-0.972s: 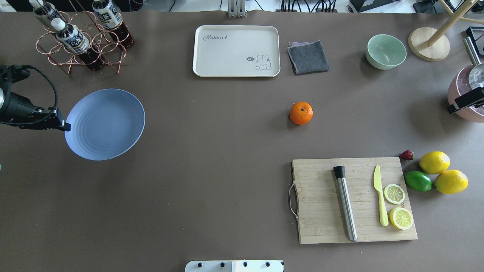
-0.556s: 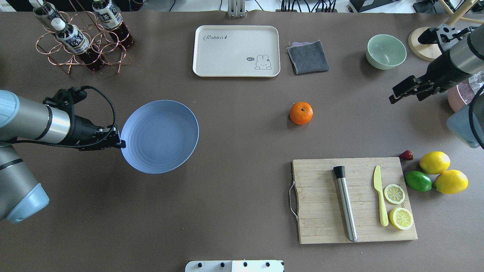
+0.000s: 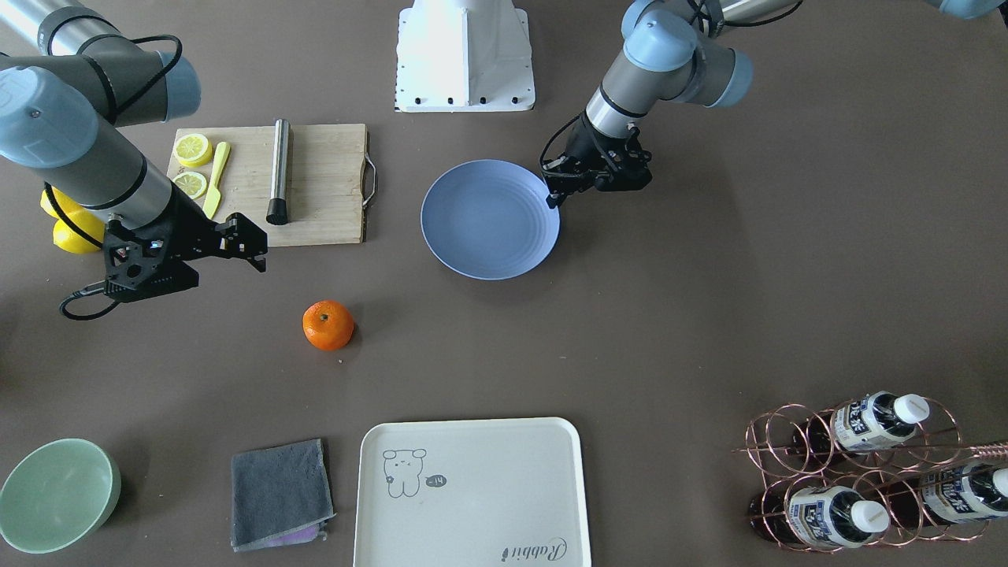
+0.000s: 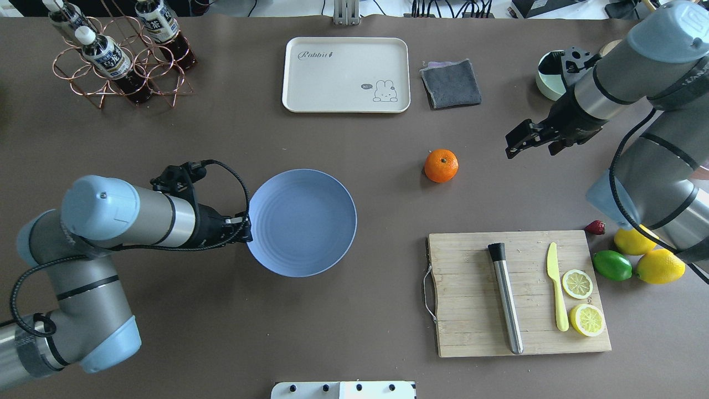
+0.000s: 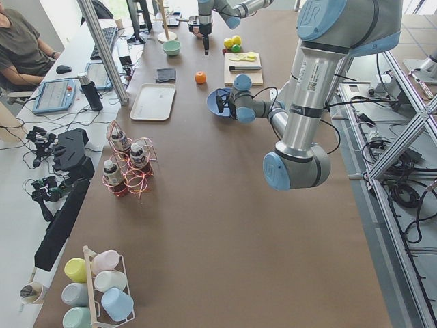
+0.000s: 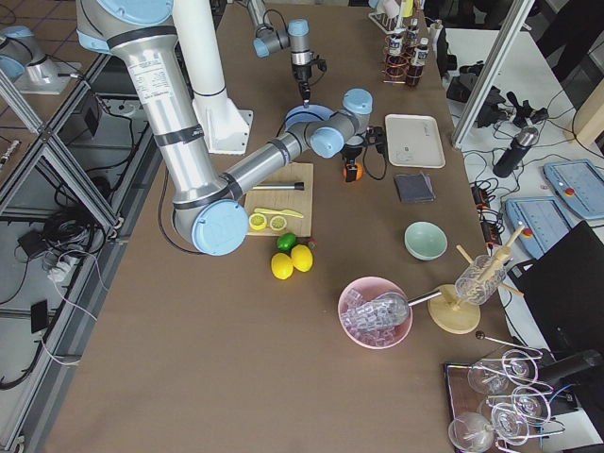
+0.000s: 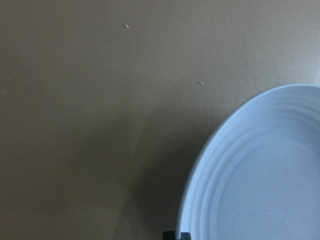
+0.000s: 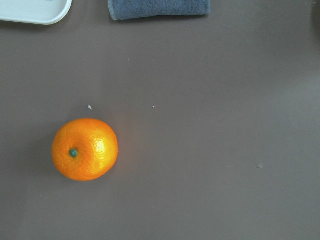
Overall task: Pick orange to plate
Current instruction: 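Slide the blue plate toward the orange with the left gripper while the right arm reaches, then lower the right gripper onto the orange and close on it, then carry the orange onto the plate with the right gripper while the left withdraws, then open the right gripper and lift both arms away from the plate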
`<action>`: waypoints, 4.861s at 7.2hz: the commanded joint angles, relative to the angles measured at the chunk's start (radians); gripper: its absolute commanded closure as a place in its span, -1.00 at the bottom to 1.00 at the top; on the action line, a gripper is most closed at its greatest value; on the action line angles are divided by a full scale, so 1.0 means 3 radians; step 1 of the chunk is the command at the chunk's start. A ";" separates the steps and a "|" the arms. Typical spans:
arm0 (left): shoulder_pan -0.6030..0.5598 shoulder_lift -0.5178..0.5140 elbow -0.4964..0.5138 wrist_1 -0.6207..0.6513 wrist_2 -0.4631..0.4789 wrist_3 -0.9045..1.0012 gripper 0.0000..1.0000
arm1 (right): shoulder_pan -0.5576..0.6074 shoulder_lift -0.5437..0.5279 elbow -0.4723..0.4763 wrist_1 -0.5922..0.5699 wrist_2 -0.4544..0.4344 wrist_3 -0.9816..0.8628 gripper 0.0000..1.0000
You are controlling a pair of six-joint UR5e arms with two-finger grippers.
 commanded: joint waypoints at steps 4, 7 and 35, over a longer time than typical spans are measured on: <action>0.0163 -0.0362 0.0259 0.0067 0.0141 -0.0021 -0.94 | -0.0338 0.0455 -0.0500 0.0106 -0.0413 0.0295 -1.00; 0.0158 -0.0356 0.0254 0.0072 0.0141 -0.0021 -0.95 | -0.0404 0.0648 -0.0930 0.0409 -0.0494 0.0413 -1.00; -0.3905 0.1126 0.0346 0.2256 -0.2258 0.6207 -0.95 | 0.1089 -0.1220 0.0176 -0.0307 0.0218 -0.2148 -1.00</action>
